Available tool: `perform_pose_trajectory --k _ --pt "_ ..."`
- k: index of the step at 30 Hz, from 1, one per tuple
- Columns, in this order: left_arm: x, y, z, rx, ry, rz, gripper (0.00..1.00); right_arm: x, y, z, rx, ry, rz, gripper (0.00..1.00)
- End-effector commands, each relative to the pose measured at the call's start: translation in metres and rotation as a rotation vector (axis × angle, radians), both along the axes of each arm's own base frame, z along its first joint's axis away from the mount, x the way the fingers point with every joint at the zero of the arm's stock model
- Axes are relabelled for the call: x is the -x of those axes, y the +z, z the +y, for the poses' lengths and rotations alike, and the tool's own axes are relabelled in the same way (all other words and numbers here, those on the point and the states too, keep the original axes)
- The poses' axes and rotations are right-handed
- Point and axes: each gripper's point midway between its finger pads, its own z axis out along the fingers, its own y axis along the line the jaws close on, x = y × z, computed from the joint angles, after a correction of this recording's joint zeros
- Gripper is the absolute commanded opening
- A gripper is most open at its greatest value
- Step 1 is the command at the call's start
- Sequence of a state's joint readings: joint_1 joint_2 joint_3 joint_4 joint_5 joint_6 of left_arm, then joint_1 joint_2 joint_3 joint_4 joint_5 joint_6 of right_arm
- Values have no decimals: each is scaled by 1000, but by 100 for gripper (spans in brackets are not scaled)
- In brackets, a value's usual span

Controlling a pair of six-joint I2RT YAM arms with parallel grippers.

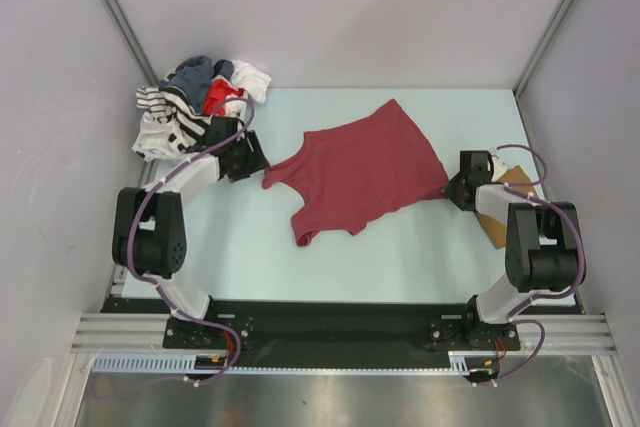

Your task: Fold and stack the tank tops

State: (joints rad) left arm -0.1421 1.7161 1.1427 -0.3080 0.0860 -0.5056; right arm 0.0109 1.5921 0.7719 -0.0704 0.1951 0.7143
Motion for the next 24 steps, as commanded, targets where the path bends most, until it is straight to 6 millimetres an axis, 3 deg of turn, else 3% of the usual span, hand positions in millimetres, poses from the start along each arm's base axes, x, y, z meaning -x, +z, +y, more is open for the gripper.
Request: perform_pose_trajectory --k 1,5,7,8,9,16,17,24 --pt "3 34 -3 13 0 -105 69 -18 12 -5 11 -29 -56 38" --pt "22 45 -13 -28 -16 -141 69 -21 12 -6 10 -35 -66 32" --pt "31 53 -15 -53 -9 -167 69 -26 14 -7 15 -39 -69 19" --pt "38 55 -26 -57 -36 -173 69 -28 16 -7 16 -40 -69 4" --pt "45 60 -31 -62 -50 -186 69 -28 16 -8 19 -41 -61 0" --pt "108 63 -91 -116 -224 -219 70 -8 21 -9 19 -59 -45 0" --pt "123 59 -107 -114 -277 -212 70 -5 23 -9 17 -63 -46 0" --pt "194 29 -158 -66 -453 -148 70 30 26 -1 -11 -34 -37 0"
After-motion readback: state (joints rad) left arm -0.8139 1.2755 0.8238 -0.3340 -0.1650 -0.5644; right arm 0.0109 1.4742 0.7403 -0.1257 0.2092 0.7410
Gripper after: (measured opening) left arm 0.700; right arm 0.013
